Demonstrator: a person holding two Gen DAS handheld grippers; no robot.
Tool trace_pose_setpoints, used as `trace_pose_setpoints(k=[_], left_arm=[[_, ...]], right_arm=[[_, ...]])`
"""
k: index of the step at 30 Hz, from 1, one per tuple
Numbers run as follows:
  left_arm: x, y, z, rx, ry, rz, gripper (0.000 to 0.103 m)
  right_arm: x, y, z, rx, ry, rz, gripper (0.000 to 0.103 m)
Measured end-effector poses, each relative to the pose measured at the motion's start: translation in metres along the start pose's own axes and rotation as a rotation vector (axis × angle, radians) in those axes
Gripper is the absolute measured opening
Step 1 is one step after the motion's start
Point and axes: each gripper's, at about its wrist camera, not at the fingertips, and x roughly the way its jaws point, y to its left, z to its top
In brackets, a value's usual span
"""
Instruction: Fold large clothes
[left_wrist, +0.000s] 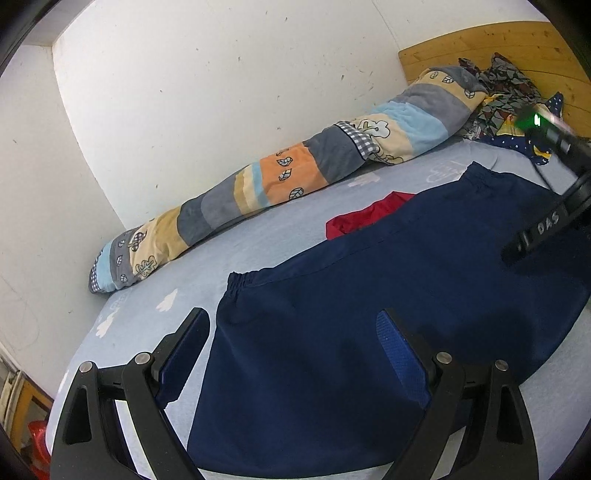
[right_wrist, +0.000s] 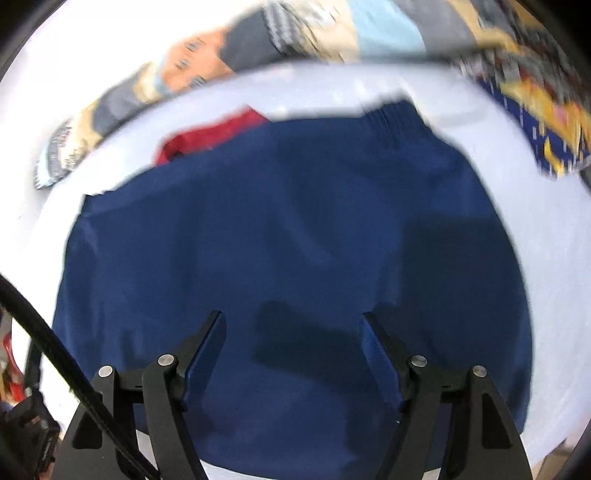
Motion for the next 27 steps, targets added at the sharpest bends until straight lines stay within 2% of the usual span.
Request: trace_pose_setpoints(k=[1,3,7,9,14,16,19,23,25,27], left_arm=[[0.0,-0.001,0.0,-0.003,0.0,0.003,0.091],[0.0,0.0,0.0,-0.007,-0.001,0.001,0.091],[-0.001,0.002,0.0,-0.024,-0.001,-0.008,0.091],[-0.001,0.002,-0.001,-0.024,0.001,-0.013,0.091],[-0.001,0.007,0.0,-0.025,-0.001,-0.017,0.091],[-0.001,0.009,0.0,-0.031,-0.001,-0.019,0.091],[0.0,0.012,0.0,-0.042,0.0,-0.023,0.091],[0.0,0.012,0.0,-0.051,0.004,-0.025,0.091],[0.0,0.012,0.001,-0.05,0.002,-0.024,0.091],[0.0,0.013,0.001,-0.049,0.002,-0.024,0.091]], right_arm=[[0.005,-0.005,-0.001,0.023,0.027,0.003,0.078],[0.0,-0.009,-0.002,0.042,0.013,0.028,0.078],[-0.028,-0.001,-0.001,0.019,-0.084,0.032,0.078],[-0.032,-0.003,0.0,0.025,-0.101,0.025,0.078],[-0.018,-0.036,0.002,0.126,-0.044,0.013,0.078],[-0.007,-0.048,0.001,0.17,-0.001,0.043,0.078],[-0.013,-0.051,0.001,0.179,-0.013,0.068,0.078],[-0.033,-0.05,0.002,0.171,-0.078,0.068,0.078],[-0.03,-0.056,0.003,0.188,-0.077,0.063,0.079],[-0.019,-0.063,0.002,0.213,-0.035,0.056,0.079]])
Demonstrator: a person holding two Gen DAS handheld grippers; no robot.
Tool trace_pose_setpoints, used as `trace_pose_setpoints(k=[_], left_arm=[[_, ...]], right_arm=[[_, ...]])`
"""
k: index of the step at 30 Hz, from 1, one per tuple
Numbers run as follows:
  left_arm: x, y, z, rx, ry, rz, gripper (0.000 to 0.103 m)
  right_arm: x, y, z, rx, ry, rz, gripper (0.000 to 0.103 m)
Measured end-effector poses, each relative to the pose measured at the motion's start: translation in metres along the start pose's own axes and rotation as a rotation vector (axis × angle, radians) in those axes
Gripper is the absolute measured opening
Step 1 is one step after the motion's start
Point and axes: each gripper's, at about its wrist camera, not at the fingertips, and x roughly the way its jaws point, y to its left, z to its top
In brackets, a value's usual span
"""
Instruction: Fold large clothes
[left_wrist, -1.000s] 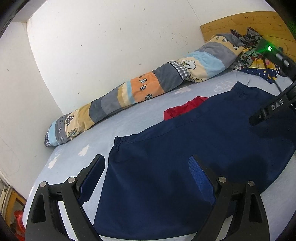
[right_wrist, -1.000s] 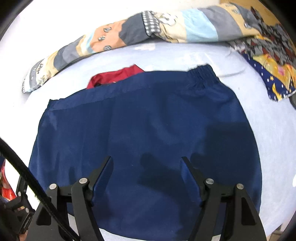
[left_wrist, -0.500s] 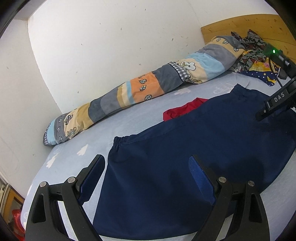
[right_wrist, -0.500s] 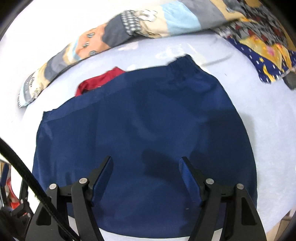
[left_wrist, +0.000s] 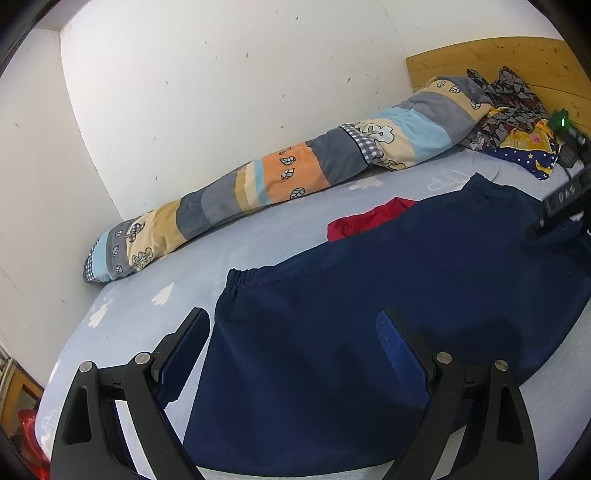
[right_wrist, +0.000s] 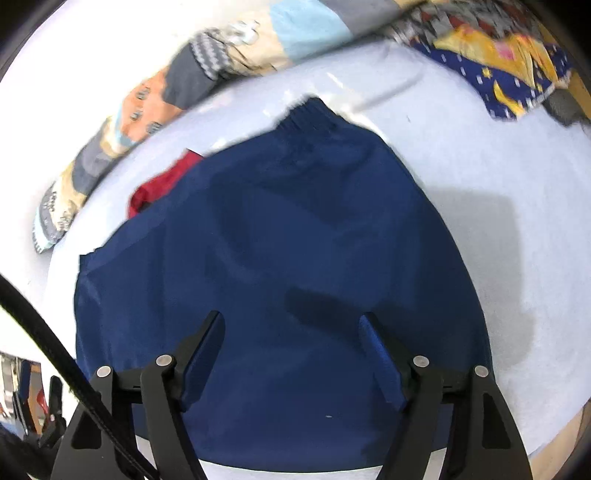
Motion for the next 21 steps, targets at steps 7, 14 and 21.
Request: trace_pose_setpoints(k=[7,14,21], left_arm=[[0.004,-0.001,-0.001,-0.014,0.026,-0.018,0.091],[0.029,0.008,-0.009,-0.155,0.195,-0.154,0.091],[0.071,0.026,-0.035,-0.357,0.433,-0.189,0.091]], right_arm=[[-0.022,-0.006,0.002,0.018,-0.038,0.059,0.079],[-0.053,-0.062,-0.001,0.08,-0.098,0.021,0.079],[-0.061,-0.107,-0.005,0.159,-0.112,0.051,0.079]])
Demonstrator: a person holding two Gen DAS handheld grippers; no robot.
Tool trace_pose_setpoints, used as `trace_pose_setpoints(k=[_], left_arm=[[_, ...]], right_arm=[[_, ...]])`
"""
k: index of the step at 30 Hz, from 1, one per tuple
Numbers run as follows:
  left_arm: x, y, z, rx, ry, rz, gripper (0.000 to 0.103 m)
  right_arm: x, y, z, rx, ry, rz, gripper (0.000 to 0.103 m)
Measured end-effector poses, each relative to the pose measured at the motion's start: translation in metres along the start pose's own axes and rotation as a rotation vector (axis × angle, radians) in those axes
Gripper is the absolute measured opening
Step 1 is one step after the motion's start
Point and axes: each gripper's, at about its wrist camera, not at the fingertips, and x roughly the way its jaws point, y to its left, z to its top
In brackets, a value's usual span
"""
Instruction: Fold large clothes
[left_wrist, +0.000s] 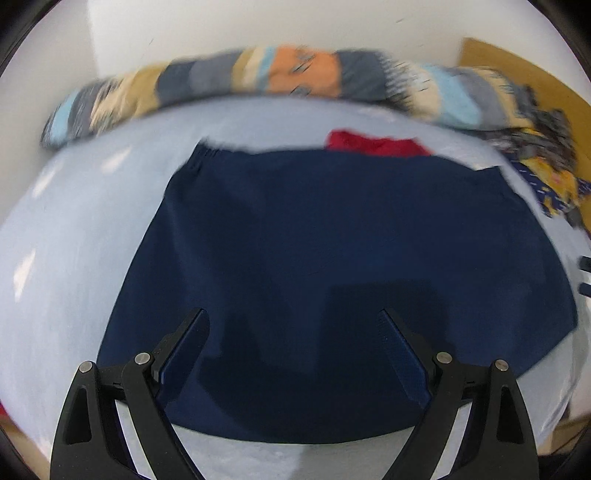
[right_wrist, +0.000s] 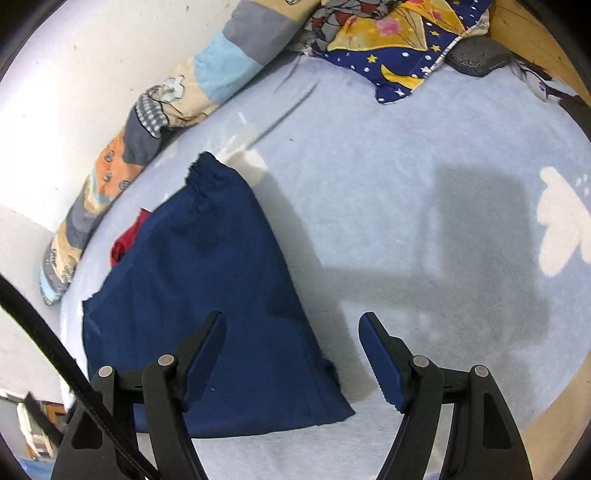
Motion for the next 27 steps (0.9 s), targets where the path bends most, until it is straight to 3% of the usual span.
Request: trace_pose_setpoints(k=[3,7,11,12,16,18,21,24,27], left_arm=[[0.014,0.015,-0.003,-0.062,0.076,0.009,0.091],[0.022,0.027,-0.008,-0.083,0.126,0.036,0.091],[0.025,0.027,-0.013,-0.05,0.158,0.062,0.091],[0.023,0.028,-0.013,-0.052,0.151,0.064,0.091],[0.003,0.036,-0.003,-0.114,0.051,0.022,0.091],[-0.001,0.038,0.001,-0.118,0.03,0.037,0.091],[0.003,0.046,-0.002,-0.125,0.051,0.053,0.091],[0.021,0.061,-0.002,-0.152,0.142,0.082,0.091],[0.026,0.071,-0.005,-0.199,0.178,0.058,0.091]], right_arm=[[0.001,0.026,-0.001,-0.076,-0.033,0.047,0.077],[0.019,0.06,-0.004,-0.113,0.008,0.128,0.07],[0.06,0.049,-0.007,0.004,0.132,0.123,0.067],[0.063,0.045,-0.007,0.022,0.131,0.115,0.063],[0.042,0.069,-0.004,-0.075,0.042,0.098,0.063],[0.039,0.081,-0.004,-0.098,0.015,0.116,0.063],[0.041,0.089,0.0,-0.104,0.014,0.128,0.064],[0.049,0.079,0.004,-0.089,0.019,0.083,0.069],[0.072,0.059,0.005,-0.044,0.114,0.059,0.068]])
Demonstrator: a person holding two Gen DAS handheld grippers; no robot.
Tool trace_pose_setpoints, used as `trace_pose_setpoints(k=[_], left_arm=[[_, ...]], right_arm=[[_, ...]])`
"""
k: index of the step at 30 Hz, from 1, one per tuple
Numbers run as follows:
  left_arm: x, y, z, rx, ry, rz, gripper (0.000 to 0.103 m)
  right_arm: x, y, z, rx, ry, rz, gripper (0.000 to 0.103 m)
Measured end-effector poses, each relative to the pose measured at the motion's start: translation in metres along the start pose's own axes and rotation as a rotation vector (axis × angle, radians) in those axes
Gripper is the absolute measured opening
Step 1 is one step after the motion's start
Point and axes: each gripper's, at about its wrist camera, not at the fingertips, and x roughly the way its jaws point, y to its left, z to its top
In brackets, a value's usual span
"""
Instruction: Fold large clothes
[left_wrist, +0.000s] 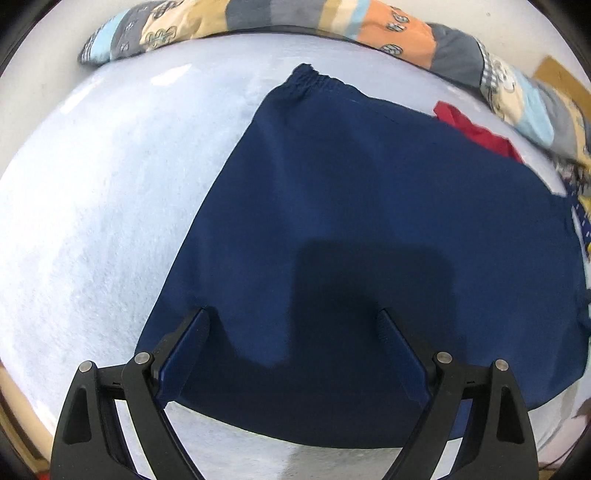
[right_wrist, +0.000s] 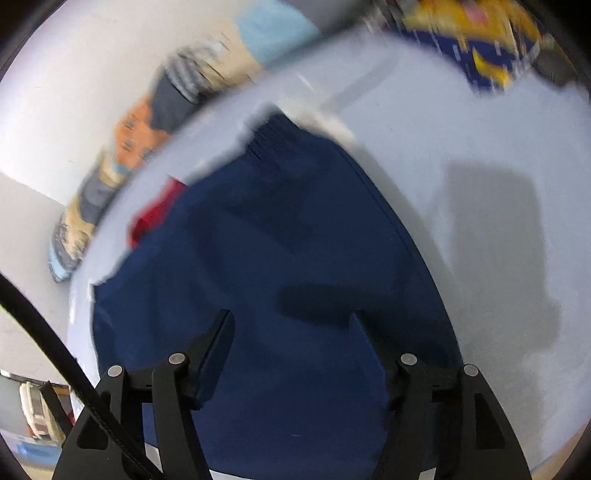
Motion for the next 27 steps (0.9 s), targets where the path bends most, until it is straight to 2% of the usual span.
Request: trace_pose_setpoints(k=[2,4,5,7,12,17,22,27], left_arm=[[-0.007,-0.002,-0.001,-0.001,-0.015,-0.011,0.091],[-0.011,-0.004,-0.003,0.002,-0.019,-0.046,0.091],[-0.013,-0.006,-0.005,0.01,-0.021,-0.054,0.091],[-0.016,-0.013,-0.008,0.042,-0.025,-0.056,0.091],[-0.021,-0.02,-0.009,0.071,-0.038,-0.079,0.091],[-0.019,-0.028,-0.003,0.103,-0.056,-0.073,0.091],[-0.019,-0.037,-0.004,0.143,-0.064,-0.077,0.091],[-0.02,-0.043,-0.005,0.179,-0.079,-0.064,0.091]], right_arm=[[-0.012,-0.006,0.002,0.027,-0.02,0.03,0.068],[-0.037,-0.009,0.005,0.033,-0.088,0.083,0.069],[-0.048,-0.013,0.006,0.034,-0.116,0.099,0.073],[-0.059,-0.024,0.006,0.048,-0.141,0.096,0.074],[-0.056,-0.071,0.004,0.145,-0.101,0.075,0.074],[-0.048,-0.106,-0.004,0.221,-0.016,0.168,0.074],[-0.038,-0.119,-0.021,0.247,0.074,0.254,0.074],[-0.037,-0.12,-0.041,0.272,0.117,0.268,0.074]])
